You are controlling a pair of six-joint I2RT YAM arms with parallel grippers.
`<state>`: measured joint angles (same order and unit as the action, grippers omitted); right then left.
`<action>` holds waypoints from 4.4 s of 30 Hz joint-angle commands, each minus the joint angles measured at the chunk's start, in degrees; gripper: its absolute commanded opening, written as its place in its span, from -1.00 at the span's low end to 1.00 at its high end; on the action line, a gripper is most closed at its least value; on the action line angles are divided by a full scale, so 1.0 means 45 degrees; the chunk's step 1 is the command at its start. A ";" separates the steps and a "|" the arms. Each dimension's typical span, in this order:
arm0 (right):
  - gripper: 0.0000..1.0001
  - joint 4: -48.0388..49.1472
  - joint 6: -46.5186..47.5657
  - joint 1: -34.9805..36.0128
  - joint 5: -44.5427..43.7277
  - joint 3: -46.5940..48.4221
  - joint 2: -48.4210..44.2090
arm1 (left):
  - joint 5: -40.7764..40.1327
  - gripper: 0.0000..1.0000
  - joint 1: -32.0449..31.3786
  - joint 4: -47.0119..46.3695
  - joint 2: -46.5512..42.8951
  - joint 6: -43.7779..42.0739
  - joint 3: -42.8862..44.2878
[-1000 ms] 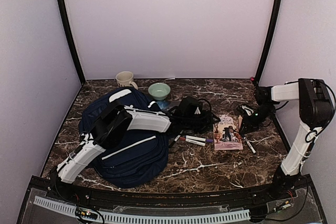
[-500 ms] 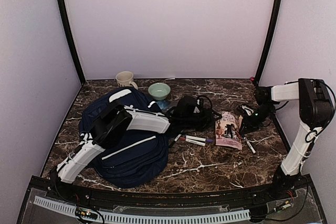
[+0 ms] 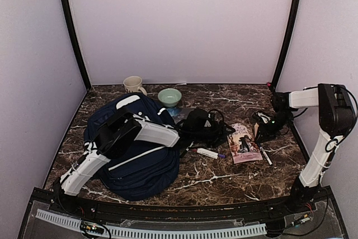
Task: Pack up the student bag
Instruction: Pick up the book at the center of the board, then pass from the left arm to the right
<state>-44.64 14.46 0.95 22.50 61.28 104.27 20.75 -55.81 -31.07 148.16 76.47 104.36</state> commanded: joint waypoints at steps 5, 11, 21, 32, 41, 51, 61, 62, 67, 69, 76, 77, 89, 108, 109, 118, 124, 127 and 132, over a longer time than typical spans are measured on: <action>-0.57 0.1290 -0.0107 0.0223 -0.1371 -0.0804 0.1328 | 0.1581 0.09 -0.0839 -0.2153 0.0048 0.0210 0.0898; -0.57 0.1290 -0.0108 0.0219 -0.1394 -0.0799 0.1349 | 0.2180 -0.03 -0.1026 -0.2720 -0.0026 -0.0715 0.1255; -0.58 0.1314 -0.0127 0.0230 -0.1340 -0.0798 0.1362 | 0.1360 -0.13 -0.1161 -0.1883 -0.0507 -0.0798 0.0673; -0.56 0.1331 -0.0172 0.0221 -0.1368 -0.0853 0.1132 | -0.0525 -0.48 -0.1064 -0.0769 -0.2294 -0.0409 -0.1751; -0.45 0.1242 -0.0150 0.0191 -0.1487 -0.0936 0.0295 | -0.0230 -0.83 -0.1015 -0.0464 -0.2589 -0.1300 -0.1461; -0.13 0.0124 -0.0206 0.0012 -0.1024 0.0072 -0.2753 | 0.0573 -0.93 -0.0817 0.3232 -0.4724 -0.5495 -0.1177; 0.29 0.0258 0.0234 -0.0230 0.1225 0.1827 -0.6126 | 0.1340 -1.00 -0.0607 0.6565 -0.7827 -0.9311 -0.2281; 0.47 0.0732 0.0165 -0.0238 0.1547 0.1673 -0.6594 | 0.1357 -1.00 -0.0513 0.6781 -0.8185 -0.9587 -0.2476; 1.00 0.1089 0.0089 -0.0248 0.5778 0.1514 -0.7473 | 0.1851 -1.00 -0.0097 0.7445 -0.9975 -1.1047 -0.3290; 1.00 0.1605 0.0149 -0.0222 0.7859 0.1229 -0.7634 | 0.1957 -1.00 0.0011 0.7527 -1.0699 -1.1562 -0.3667; 0.94 0.3820 -0.0810 0.1630 1.0295 0.0489 -0.7066 | 0.2039 -1.00 0.0828 0.5800 -1.2643 -1.1050 -0.5960; 0.94 0.3941 -0.0920 0.1977 1.0259 0.0495 -0.6812 | 0.2130 -1.00 0.0926 0.5321 -1.2898 -1.0906 -0.6425; 0.95 0.4948 -0.1884 0.5791 1.0460 0.2202 -0.4362 | 0.3303 -1.00 0.1228 0.2818 -1.3803 -1.0093 -0.8204; 0.12 0.4934 -0.3022 0.7292 1.1141 0.1491 -0.4187 | -0.0929 -1.00 0.2110 0.2863 -1.5646 -0.9949 -1.0302; 0.05 0.4976 -0.3179 0.7296 1.0963 0.1499 -0.4111 | -0.0958 -1.00 0.2110 0.2789 -1.5671 -0.9921 -1.0344; -0.66 0.4756 -0.3299 0.7301 0.9863 0.1766 -0.3522 | -0.1094 -1.00 0.2110 0.2833 -1.5870 -1.0048 -1.0461; -1.00 0.4441 -0.3176 0.7284 0.8744 0.2029 -0.3204 | -0.1282 -0.97 0.2110 0.3234 -1.5932 -1.0270 -1.0468; -1.00 0.3837 -0.2648 0.7208 0.8156 0.2391 -0.3043 | -0.1836 -0.50 0.2110 0.4307 -1.5878 -1.0641 -1.0234; -1.00 0.3450 -0.2181 0.6133 0.7122 0.2237 -0.3238 | -0.2951 -0.09 0.2105 0.7773 -1.6111 -1.1498 -1.0129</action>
<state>-26.98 2.07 32.18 59.20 70.72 90.13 13.02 -46.72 -8.78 78.85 28.77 57.82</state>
